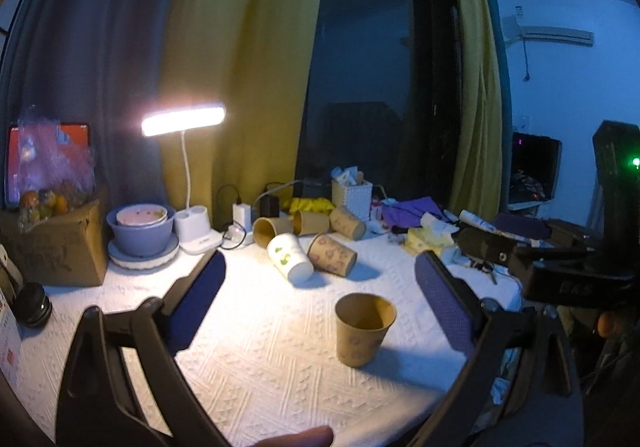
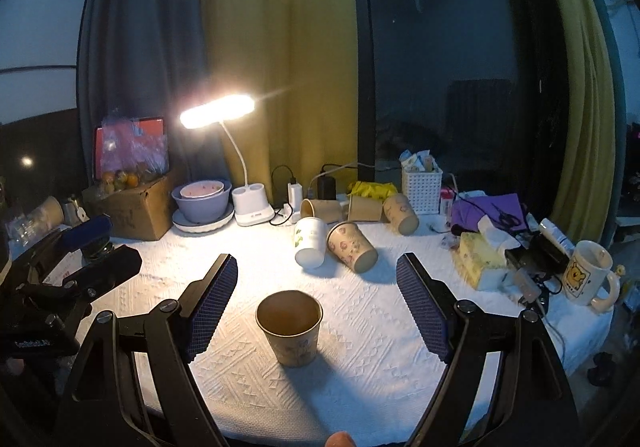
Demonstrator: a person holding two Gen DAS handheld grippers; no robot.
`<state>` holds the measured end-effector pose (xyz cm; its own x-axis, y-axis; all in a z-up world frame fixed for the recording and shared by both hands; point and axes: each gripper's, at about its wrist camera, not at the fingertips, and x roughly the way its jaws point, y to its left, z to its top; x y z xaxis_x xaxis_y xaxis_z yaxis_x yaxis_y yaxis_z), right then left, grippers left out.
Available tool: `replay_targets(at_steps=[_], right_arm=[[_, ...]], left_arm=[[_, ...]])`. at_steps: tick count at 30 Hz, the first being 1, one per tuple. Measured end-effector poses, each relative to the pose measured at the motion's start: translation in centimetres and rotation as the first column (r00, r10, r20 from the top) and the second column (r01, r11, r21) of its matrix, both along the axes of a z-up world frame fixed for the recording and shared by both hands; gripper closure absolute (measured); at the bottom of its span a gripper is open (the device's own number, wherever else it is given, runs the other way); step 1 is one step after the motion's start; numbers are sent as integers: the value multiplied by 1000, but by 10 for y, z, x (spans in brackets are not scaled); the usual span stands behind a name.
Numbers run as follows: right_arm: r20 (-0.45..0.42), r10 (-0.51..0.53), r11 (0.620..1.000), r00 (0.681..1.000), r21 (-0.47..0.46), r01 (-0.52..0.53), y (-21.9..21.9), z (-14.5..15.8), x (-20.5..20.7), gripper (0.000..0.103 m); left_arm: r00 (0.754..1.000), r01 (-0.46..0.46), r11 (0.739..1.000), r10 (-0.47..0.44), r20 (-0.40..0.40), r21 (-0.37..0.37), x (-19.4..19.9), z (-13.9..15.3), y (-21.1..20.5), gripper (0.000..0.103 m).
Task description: Flip cup upright
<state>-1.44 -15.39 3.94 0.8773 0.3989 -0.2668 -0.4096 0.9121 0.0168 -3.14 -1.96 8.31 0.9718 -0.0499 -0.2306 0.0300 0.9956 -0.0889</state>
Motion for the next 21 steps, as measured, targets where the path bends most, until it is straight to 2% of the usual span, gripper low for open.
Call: replay_targets(at_steps=[5,12,21], right_arm=[[14,-9,1000,1000,-6,9,-4,8,-6,19],[49,-29,1000,998,-2,29,-15,21,-16,19],[32,-37,999,999,4,36,-17,15,-11,19]], left_arm=[[1000,9,1000,-9,13,1,-3,12,-2,7],[999,-8,999,6,42,44,-11,27,-3,7],[1000,5,999,-6,23,44,-10,18,0,7]])
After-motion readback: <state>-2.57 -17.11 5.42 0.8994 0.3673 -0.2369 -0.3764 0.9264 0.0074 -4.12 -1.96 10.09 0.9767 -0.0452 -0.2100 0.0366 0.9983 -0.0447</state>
